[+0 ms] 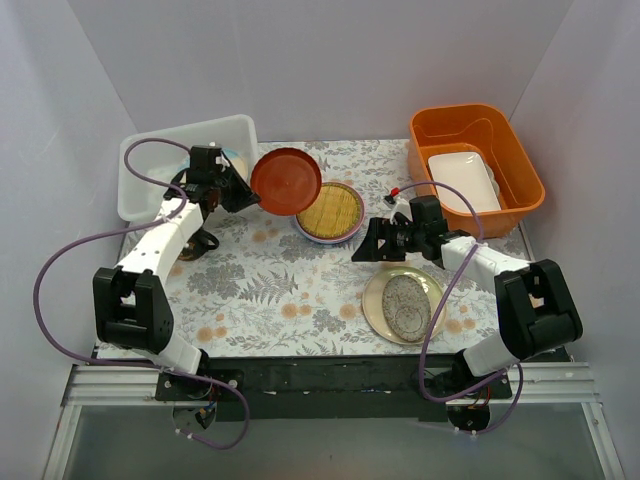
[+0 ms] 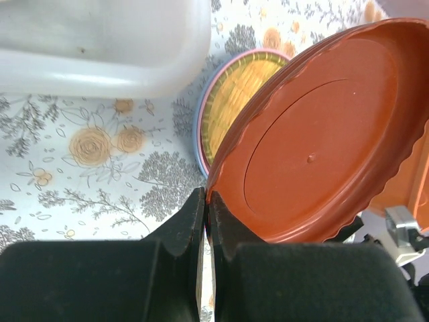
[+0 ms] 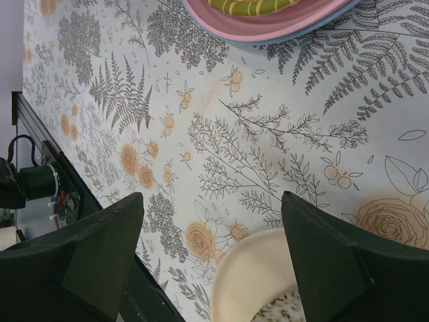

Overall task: Place the plates into the plastic bin on the countertop
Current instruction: Place the plate in the plastic bin.

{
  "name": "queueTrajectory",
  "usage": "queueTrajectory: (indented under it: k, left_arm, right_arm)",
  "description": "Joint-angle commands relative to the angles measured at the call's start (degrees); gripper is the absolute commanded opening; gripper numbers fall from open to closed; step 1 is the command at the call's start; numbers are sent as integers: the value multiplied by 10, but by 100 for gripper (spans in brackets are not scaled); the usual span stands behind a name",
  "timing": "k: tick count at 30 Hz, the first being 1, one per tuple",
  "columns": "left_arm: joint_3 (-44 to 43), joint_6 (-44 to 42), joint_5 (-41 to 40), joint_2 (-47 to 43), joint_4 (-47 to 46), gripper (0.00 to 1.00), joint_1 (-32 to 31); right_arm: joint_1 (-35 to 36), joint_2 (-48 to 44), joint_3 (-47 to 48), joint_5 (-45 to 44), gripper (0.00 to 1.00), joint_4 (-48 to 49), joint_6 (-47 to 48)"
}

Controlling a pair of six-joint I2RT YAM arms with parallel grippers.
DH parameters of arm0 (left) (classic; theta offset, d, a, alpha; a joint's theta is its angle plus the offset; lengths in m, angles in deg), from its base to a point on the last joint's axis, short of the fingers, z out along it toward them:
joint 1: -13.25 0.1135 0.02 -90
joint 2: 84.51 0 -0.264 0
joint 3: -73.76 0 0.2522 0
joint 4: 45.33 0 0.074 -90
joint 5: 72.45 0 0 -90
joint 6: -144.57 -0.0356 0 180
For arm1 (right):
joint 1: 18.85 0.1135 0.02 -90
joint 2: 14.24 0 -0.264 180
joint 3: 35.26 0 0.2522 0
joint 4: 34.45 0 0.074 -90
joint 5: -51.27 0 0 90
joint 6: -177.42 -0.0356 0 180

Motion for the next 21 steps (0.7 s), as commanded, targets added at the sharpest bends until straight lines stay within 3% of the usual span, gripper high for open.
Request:
queueTrajectory:
  k: [1,21]
  left_arm:
    - [-37,-11,23,15,3,0,36]
    - [-114,-34,63,83,15,0,177]
  right_arm:
    - [6,9,26,8,91,19,2]
    - [7,13,31,10,91,19,1]
